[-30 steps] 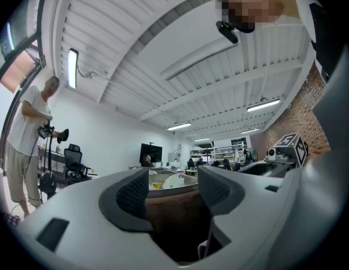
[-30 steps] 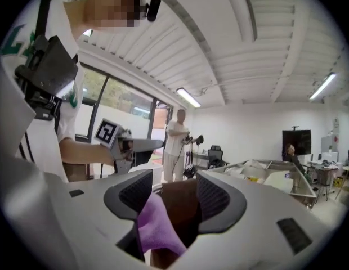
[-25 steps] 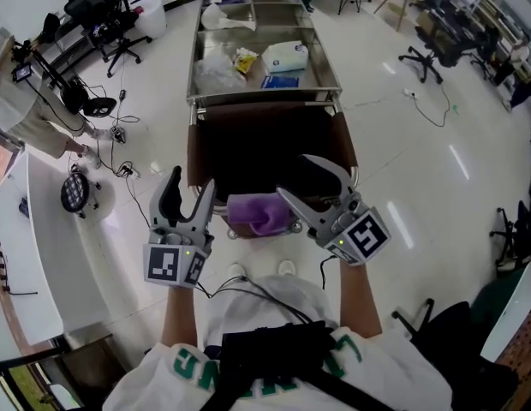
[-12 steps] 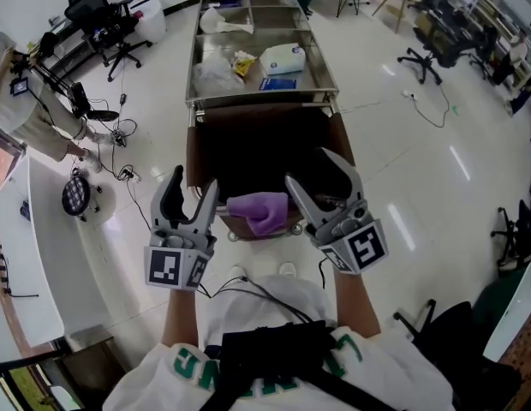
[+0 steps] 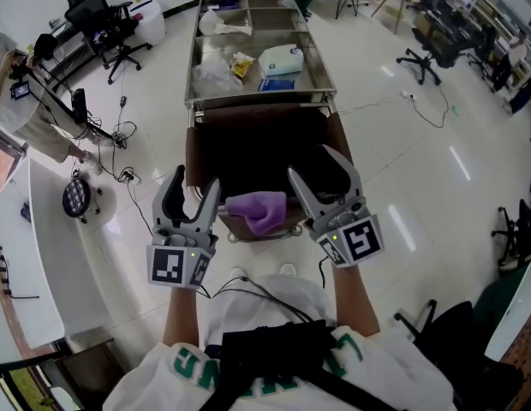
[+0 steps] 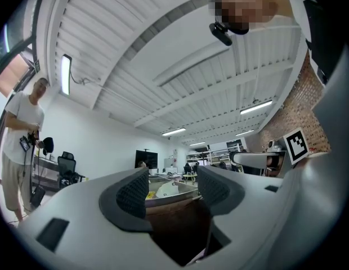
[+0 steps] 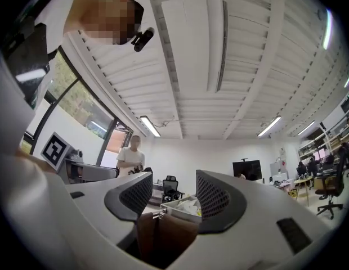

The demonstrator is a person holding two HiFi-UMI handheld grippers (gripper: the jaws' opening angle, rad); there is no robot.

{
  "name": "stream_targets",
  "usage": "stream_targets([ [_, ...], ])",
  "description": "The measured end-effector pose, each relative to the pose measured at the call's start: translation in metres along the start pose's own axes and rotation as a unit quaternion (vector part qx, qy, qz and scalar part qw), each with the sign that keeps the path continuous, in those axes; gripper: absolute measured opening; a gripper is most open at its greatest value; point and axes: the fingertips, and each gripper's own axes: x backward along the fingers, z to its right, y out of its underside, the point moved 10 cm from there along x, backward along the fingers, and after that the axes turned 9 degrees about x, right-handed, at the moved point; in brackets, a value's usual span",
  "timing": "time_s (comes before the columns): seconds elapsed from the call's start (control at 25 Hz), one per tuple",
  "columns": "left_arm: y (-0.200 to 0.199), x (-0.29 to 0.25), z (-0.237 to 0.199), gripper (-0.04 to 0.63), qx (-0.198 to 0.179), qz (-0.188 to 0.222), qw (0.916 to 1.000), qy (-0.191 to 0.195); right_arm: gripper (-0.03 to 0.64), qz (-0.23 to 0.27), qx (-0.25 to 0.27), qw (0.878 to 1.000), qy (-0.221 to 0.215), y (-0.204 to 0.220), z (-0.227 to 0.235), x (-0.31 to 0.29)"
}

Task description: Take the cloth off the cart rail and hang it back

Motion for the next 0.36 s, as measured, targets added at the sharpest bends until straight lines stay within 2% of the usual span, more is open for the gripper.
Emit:
stream_targets([
  [0.16,0.005,-0.001,-0.001,0.270,-0.012,-0.013,0.9998,-0.002,0.262,-0.030,0.001,0.999,0.022,0.008,0.001,-0.001],
  [0.36,-0.002,-0.005,0.009,0.270,0.004,-0.023,0.9997,-0.011,0.262,-0.063,0.003,0.997,0.039,0.015,-0.001,-0.003],
])
